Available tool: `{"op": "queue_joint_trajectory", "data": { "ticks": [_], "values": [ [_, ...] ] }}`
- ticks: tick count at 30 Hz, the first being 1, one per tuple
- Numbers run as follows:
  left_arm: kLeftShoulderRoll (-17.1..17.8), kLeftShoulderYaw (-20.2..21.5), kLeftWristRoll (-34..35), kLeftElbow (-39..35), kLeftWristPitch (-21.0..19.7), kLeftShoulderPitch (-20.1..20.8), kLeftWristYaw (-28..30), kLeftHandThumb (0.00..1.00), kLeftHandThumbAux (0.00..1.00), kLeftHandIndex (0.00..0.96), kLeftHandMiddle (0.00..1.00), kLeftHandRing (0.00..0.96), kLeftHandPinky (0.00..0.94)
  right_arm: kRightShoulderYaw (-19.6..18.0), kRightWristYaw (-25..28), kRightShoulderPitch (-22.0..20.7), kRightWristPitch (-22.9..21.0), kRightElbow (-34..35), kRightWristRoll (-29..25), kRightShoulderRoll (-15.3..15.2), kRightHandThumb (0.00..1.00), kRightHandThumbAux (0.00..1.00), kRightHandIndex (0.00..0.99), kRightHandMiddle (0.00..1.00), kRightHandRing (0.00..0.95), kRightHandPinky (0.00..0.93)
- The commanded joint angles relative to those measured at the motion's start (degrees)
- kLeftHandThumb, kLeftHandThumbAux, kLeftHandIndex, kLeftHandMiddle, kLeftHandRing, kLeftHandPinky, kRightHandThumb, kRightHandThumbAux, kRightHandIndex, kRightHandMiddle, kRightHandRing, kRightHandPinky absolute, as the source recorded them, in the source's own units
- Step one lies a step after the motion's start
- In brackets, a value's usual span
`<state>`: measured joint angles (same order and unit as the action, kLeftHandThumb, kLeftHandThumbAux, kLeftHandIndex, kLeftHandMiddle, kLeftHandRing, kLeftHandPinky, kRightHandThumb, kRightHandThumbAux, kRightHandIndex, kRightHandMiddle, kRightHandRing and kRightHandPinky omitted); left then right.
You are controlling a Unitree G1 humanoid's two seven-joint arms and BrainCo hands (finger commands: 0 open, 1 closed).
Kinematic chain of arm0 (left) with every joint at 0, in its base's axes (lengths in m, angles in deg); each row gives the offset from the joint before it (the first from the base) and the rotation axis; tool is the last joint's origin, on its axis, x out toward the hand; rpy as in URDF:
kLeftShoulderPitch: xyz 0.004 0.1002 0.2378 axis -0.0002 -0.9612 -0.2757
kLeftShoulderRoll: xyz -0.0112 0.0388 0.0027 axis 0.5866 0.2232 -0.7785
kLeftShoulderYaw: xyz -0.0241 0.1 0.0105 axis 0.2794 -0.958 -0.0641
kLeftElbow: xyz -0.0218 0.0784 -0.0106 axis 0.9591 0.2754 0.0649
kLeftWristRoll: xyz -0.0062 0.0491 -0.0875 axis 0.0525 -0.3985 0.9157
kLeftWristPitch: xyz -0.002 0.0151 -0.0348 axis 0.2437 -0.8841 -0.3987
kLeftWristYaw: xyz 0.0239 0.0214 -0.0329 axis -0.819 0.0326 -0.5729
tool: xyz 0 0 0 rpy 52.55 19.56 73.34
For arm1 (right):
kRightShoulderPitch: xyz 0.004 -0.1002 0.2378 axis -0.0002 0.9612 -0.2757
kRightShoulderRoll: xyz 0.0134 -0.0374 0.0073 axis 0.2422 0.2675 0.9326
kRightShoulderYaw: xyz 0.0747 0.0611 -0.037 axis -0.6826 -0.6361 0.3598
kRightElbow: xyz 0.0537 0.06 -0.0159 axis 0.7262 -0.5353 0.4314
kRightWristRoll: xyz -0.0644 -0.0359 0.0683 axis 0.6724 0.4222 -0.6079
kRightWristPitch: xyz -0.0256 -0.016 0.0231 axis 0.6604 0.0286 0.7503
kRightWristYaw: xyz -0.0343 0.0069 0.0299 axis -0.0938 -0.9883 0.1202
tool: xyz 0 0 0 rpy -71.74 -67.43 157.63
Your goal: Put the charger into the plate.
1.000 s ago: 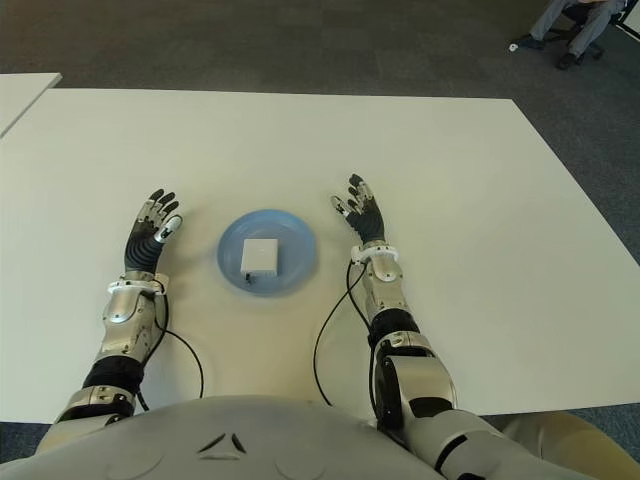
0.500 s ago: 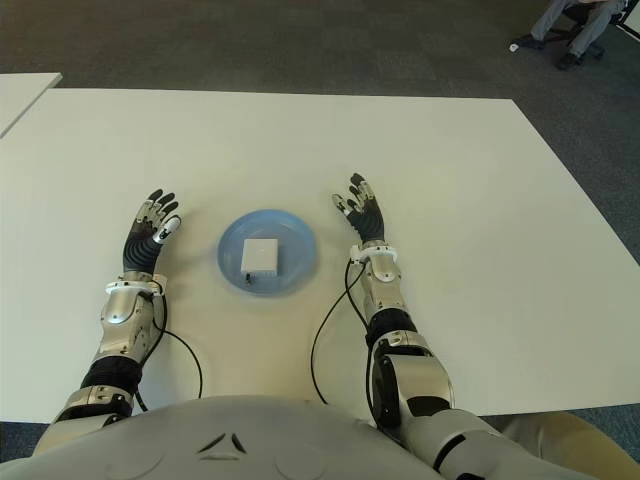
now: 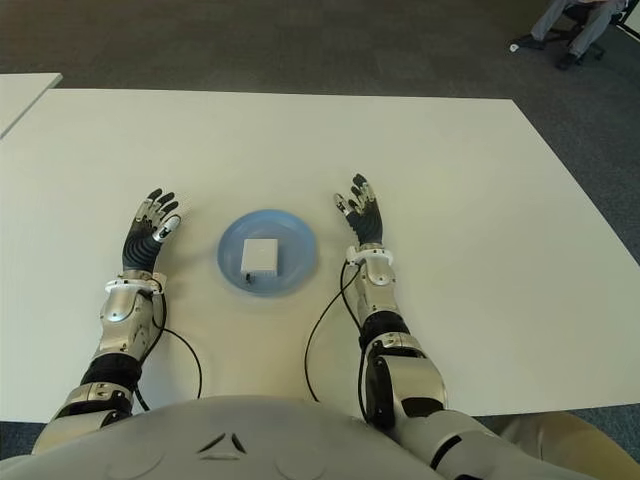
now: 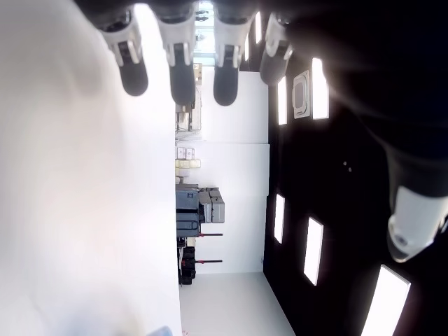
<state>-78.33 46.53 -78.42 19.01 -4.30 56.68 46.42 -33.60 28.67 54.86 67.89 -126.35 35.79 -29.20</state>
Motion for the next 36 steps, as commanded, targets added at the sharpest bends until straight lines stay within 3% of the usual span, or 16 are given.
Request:
{"op": "queue_joint_trajectory", "data": {
  "ticks": [1,23,36],
  "values": [
    [-0.83,-0.29,-0.64,3.46,-2.95,-2.52,-0.28,0.000,0.608,0.054,0.124,0.116,0.115,0.74,-1.67,1.84,1.67,-0.77,0.69,2.23,0.000,0.692,0.020,0.063,0.024,0.005],
    [0.84,-2.22,-4.52,4.01,-5.13,1.31,-1.98,0.000,0.629,0.024,0.075,0.068,0.079,5.05,-3.27,8.83,1.07,8.65,2.20,4.59,0.000,0.625,0.064,0.116,0.064,0.009],
    [1.12,-2.34,-5.56,3.95,-5.62,1.59,-1.81,0.000,0.622,0.022,0.088,0.083,0.095,6.31,-3.79,9.19,0.53,8.60,2.25,5.32,0.000,0.647,0.064,0.108,0.060,0.019]
  ]
}}
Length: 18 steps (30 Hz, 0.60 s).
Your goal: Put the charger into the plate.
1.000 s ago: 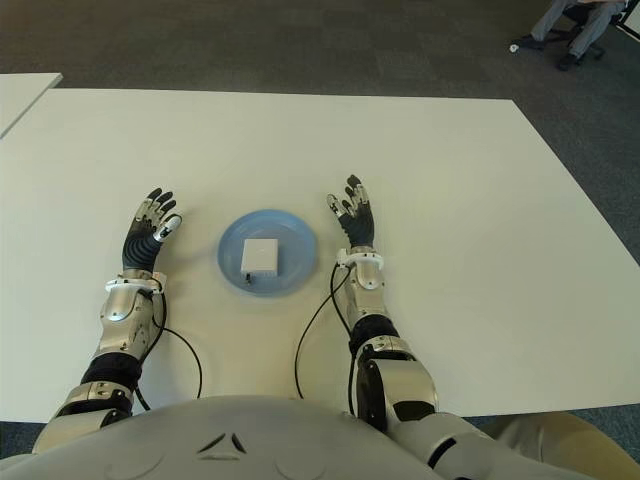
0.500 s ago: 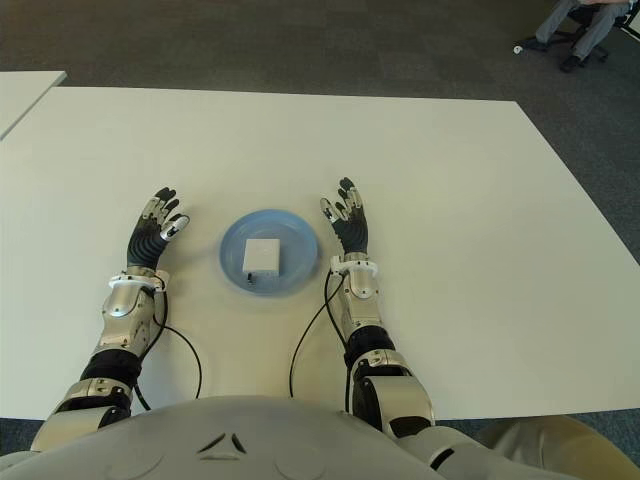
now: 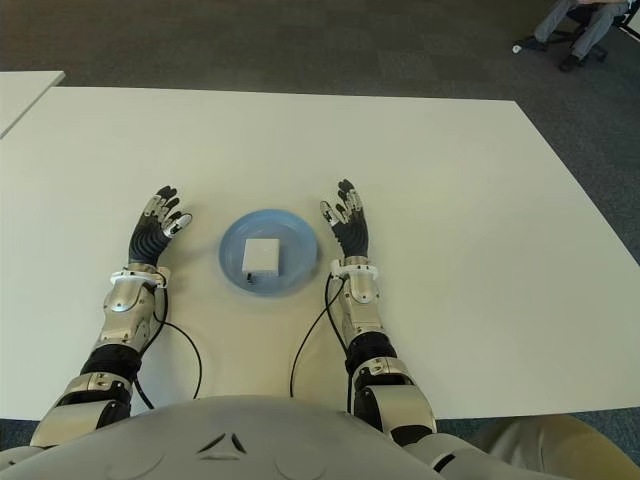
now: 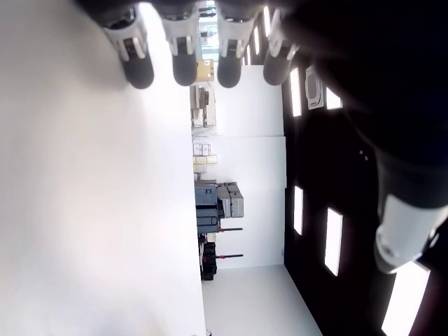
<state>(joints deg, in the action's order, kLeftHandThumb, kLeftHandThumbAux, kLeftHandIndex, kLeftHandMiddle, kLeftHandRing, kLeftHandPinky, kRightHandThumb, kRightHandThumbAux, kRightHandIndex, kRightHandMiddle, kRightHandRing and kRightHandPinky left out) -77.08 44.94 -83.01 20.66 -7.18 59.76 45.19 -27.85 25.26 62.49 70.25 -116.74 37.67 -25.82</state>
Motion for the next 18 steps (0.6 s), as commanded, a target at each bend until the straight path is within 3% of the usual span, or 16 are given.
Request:
{"op": "queue_joint_trajectory", "data": {
  "ticks": [1,18],
  "values": [
    [-0.14,-0.74,-1.02,2.27,-2.87,-1.46,-0.65,0.000,0.622,0.022,0.088,0.083,0.095,0.61,-0.43,1.57,-1.85,-1.06,0.35,1.95,0.000,0.648,0.064,0.107,0.060,0.020],
    [0.27,-0.72,-1.49,2.46,-3.56,-1.24,-0.58,0.000,0.625,0.025,0.079,0.073,0.082,0.98,0.47,1.84,-1.25,-2.30,-0.65,1.94,0.000,0.660,0.069,0.101,0.063,0.046]
  ]
}}
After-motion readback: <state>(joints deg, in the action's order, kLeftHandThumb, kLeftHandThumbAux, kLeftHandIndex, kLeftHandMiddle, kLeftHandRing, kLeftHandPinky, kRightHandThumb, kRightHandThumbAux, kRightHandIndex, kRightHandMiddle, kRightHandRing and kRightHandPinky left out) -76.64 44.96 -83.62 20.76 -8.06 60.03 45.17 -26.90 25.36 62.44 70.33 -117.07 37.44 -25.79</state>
